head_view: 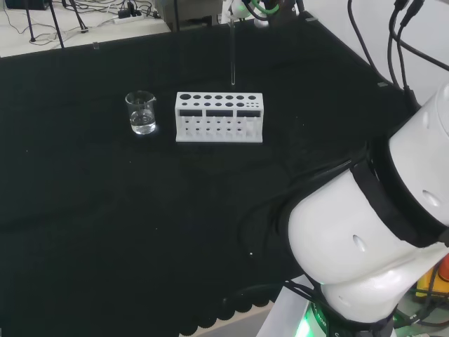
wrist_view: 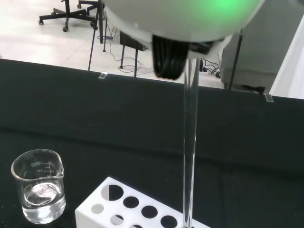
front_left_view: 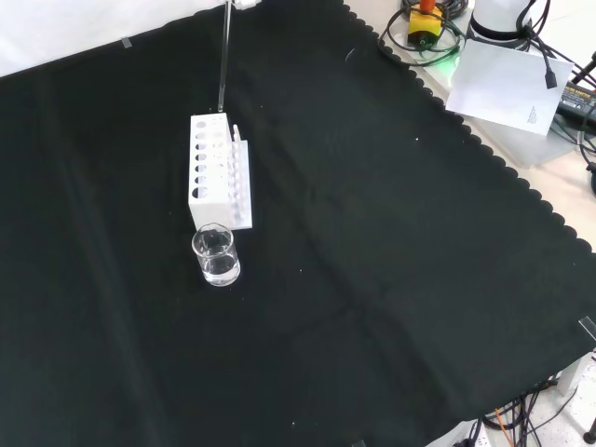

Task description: Stir in the beaker to the left of the white test tube rack with the glass rod.

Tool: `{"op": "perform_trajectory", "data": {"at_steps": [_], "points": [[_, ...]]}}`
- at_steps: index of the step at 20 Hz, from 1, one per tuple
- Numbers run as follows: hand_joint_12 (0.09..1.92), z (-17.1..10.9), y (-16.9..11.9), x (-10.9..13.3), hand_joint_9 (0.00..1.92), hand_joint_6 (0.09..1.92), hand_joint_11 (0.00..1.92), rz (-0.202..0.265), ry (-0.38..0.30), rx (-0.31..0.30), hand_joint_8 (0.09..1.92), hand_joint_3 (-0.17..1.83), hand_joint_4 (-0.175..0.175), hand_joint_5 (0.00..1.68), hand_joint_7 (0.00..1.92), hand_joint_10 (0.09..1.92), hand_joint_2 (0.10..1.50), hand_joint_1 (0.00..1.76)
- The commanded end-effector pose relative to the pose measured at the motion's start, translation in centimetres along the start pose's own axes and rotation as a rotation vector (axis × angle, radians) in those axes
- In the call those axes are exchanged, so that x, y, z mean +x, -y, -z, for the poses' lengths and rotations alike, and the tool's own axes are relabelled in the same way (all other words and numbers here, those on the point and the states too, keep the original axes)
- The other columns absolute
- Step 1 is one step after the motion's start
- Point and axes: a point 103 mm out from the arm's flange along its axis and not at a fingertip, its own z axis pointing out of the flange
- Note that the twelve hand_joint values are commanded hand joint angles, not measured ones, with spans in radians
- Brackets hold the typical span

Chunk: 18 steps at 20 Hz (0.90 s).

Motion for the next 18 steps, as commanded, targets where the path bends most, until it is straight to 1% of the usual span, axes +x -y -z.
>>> {"op": "perform_trajectory", "data": {"at_steps": [1, 5, 7, 13, 18], "points": [[0.74, 0.1, -0.1, 0.3, 1.85, 0.61, 1.74, 0.008, -0.014, 0.002, 0.91, 0.81, -0.175, 1.2, 1.33, 0.45, 0.59, 1.33], [0.74, 0.0, -0.8, 0.9, 1.85, 0.61, 1.74, 0.021, -0.047, -0.004, 0.91, 0.81, -0.175, 1.2, 1.33, 0.45, 0.59, 1.33], [0.74, 0.2, -1.4, 1.4, 1.85, 0.61, 1.74, 0.034, -0.052, -0.01, 0.91, 0.82, -0.175, 1.2, 1.33, 0.45, 0.59, 1.33], [0.75, 1.5, -4.3, 4.0, 1.86, 0.61, 1.75, 0.107, -0.065, -0.032, 0.91, 0.82, -0.175, 1.2, 1.33, 0.45, 0.58, 1.33], [0.75, 1.5, -7.4, 6.7, 1.86, 0.6, 1.75, 0.169, -0.107, -0.043, 0.91, 0.82, -0.175, 1.2, 1.33, 0.45, 0.58, 1.33]]}}
